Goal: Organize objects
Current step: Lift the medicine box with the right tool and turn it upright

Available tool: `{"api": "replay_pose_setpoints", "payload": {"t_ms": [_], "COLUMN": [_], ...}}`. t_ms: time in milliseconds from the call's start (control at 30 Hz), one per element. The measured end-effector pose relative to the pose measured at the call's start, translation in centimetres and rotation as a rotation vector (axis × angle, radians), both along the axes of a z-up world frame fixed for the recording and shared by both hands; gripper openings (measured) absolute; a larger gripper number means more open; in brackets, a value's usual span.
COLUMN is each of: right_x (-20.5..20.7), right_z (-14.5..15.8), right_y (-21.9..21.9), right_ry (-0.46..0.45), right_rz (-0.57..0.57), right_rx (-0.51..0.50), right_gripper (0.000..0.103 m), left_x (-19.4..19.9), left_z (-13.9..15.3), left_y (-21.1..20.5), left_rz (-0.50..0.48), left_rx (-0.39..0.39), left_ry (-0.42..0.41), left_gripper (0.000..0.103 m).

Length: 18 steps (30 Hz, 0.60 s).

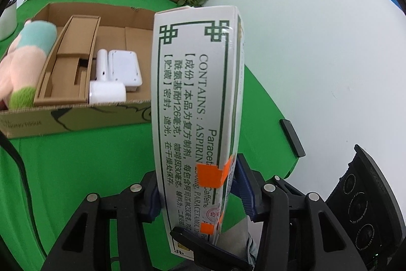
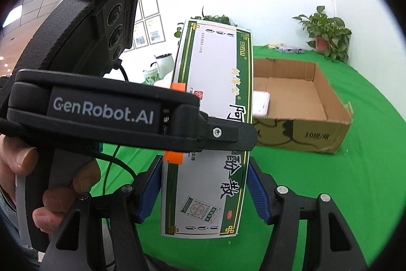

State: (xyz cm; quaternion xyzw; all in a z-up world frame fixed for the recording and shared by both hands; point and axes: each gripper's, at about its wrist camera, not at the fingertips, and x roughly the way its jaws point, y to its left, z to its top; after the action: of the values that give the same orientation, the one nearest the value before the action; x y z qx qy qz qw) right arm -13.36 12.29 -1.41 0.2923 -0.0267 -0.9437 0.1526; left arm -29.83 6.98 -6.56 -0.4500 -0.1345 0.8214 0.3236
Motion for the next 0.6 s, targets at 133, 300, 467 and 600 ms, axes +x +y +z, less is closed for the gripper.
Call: {"api": "replay_pose_setpoints", "payload": {"t_ms": [133, 300, 467, 600], "right_x": [-0.8, -1.0, -2.0, -3.8], "right_z": [0.6, 1.1, 1.9, 3.1], "right_y": [0.5, 0.8, 1.1, 1.7], "right_ry": [0.024, 0.04, 0.053, 0.069], "right_rz": [-0.017, -0.031, -0.03, -0.035], "right_rx": [0.002, 0.0, 0.003, 0.007], "right_gripper": [0.062, 0.062, 0.062, 0.062], "left_x": [1.7, 2.6, 1.4, -1.1], "left_z": [0.7, 2.6, 4.0, 5.3], "left_y": [-0.8, -0.3, 0.2, 0.4], "left_rz": [-0.024, -0.035, -0.044, -0.056], "left_rx": [-0.006, -0.012, -0.009, -0.004], "left_ry": [0.031, 0.046, 0.072, 0.085], "left_gripper": [0.047, 0.046, 0.046, 0.045]}}
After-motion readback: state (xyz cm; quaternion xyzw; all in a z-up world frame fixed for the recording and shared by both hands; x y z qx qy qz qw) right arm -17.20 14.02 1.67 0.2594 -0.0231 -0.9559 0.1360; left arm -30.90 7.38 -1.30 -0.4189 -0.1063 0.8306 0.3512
